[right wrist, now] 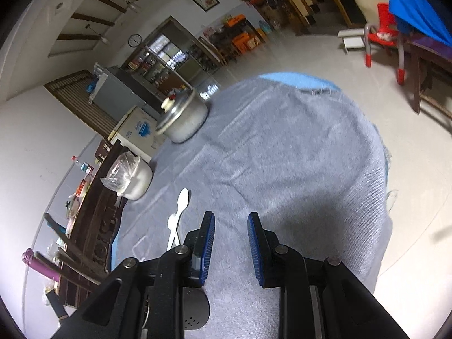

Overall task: Organize utensils
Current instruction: 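Lower the right tool onto a white plastic spoon and close on it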

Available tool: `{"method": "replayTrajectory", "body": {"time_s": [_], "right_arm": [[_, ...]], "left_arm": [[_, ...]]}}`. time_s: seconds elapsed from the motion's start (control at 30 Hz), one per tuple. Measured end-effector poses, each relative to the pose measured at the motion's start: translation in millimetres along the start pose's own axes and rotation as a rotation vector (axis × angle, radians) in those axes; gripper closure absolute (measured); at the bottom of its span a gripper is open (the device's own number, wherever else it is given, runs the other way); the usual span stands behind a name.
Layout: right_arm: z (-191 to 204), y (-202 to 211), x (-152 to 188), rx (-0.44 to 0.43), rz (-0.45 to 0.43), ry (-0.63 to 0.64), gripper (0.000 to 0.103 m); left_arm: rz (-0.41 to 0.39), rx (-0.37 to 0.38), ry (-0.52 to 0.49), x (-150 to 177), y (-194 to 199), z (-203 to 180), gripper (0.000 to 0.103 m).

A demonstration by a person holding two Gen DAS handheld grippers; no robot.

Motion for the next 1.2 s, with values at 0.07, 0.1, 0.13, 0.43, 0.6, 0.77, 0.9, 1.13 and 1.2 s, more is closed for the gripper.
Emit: {"method": "replayTrajectory", "body": {"time_s": [0.07,0.1,0.13,0.43,0.6,0.77,0.9,1.13,1.2], "right_arm": [[-2.5,-9.1,0.9,0.002,0.022,-0.005,0.077],[-2.8,-13.8,0.8,0.003,0.033,-0.004,0.077],[-3.0,-20.8,0.6,0.000,0.051,0.000,0.077],[4.9,-109.1,-2.5,-0.027,0.298,0.017,0.077],[26.1,-162.1,-2.1,-0.065,0.437,0.029,0.056],[60.4,-210.6,-0.4,-0.069,0.535,0.084,0.056],[87.8,-246.7,1.1,-0.035,0.586,0.153,0.056],[123.0,-282.7,9.5,0.043,0.625,0.293,0.054],[130.3,-289.2,11.9,0.067,0.625,0.338,0.053]], "left_arm": [[0.007,0.000,-0.014,-1.4,-5.4,-1.7,0.041],[0.009,-0.002,-0.022,-3.0,-7.9,-2.4,0.041],[0.013,-0.006,-0.032,-4.9,-11.8,-2.9,0.041],[0.069,-0.025,-0.087,-17.0,-46.4,-1.3,0.041],[0.095,-0.026,-0.112,-23.3,-63.2,-4.2,0.041],[0.118,-0.021,-0.135,-28.0,-78.7,-7.3,0.041],[0.137,-0.015,-0.149,-31.2,-91.1,-9.1,0.041],[0.156,-0.005,-0.157,-39.9,-105.9,-7.8,0.041],[0.161,-0.001,-0.157,-42.1,-109.5,-8.2,0.041]]}}
Point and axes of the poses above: each gripper's, at about its wrist camera, not at the fingertips, and y roughly against the way its jaws point, z to its left, x to its underside, the point moved 8 cm from there along -y, roughly the way its jaws point, and after that the axes turned 7 degrees about -y, right-handed, at the moved point
